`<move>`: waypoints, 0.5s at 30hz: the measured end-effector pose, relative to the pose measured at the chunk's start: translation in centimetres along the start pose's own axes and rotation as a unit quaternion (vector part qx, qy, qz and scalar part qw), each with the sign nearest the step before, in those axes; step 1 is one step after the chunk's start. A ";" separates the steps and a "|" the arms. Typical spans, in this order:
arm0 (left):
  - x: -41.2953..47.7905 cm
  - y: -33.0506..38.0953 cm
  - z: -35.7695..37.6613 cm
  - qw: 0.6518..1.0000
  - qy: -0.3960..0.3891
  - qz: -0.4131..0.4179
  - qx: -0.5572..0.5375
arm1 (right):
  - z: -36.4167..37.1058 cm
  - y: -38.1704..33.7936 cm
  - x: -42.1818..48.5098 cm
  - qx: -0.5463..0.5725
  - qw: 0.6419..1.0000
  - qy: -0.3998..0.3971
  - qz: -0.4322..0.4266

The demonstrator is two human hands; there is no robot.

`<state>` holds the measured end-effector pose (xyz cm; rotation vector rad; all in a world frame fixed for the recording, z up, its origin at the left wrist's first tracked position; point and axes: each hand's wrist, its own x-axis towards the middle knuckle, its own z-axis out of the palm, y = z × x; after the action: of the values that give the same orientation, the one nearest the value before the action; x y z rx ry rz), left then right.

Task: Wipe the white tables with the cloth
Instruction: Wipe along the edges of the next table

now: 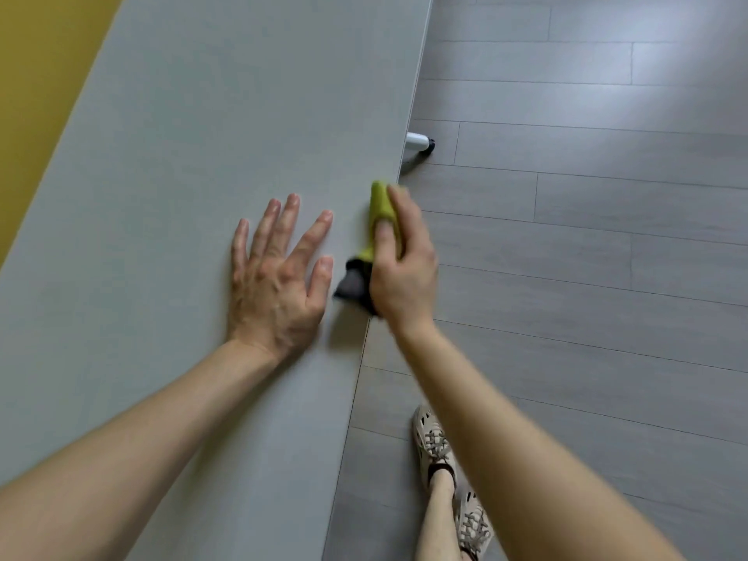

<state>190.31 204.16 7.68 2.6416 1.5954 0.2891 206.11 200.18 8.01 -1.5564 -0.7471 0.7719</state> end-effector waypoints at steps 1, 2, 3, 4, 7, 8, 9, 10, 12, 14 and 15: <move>0.0 0.0 0.0 1.000 -0.001 0.000 0.001 | 0.2 -0.3 3.9 -0.009 1.000 0.012 0.006; 0.0 0.1 -0.1 1.000 -0.003 -0.001 0.000 | 0.2 -0.5 7.0 -0.018 1.000 0.015 0.013; 0.1 0.2 -0.1 1.000 -0.003 -0.002 -0.002 | 0.1 -0.5 9.1 -0.024 1.000 0.009 0.018; 0.1 0.2 -0.2 1.000 -0.003 -0.003 -0.003 | 0.0 -0.2 10.2 -0.025 0.999 -0.005 0.021; 0.2 0.4 -0.3 1.000 0.002 -0.007 -0.007 | -0.1 -0.2 5.5 -0.021 1.000 -0.013 0.016; 0.1 0.4 -0.3 1.000 0.005 -0.006 -0.009 | -0.2 0.0 1.6 -0.013 1.000 -0.008 0.006; 0.0 0.4 -0.3 1.000 0.009 -0.006 -0.010 | -0.5 0.5 -3.1 -0.006 1.000 -0.009 -0.003; -0.1 0.4 -0.2 1.000 0.013 -0.007 -0.012 | -1.0 1.0 -8.5 -0.005 1.000 -0.020 -0.012; 0.0 0.2 -0.1 1.000 0.016 -0.005 -0.018 | -2.6 1.1 -19.1 -0.018 0.998 -0.062 -0.020; -0.1 0.0 -0.2 1.000 0.009 -0.007 -0.029 | -3.9 1.0 -25.4 -0.020 0.995 -0.093 -0.010; -0.3 -0.1 -0.2 0.999 0.003 -0.007 -0.035 | -4.0 1.0 -25.6 -0.019 0.995 -0.096 -0.006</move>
<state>190.06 203.90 7.87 2.5787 1.5750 0.3465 194.67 176.94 9.10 -1.5239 -0.9160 0.9121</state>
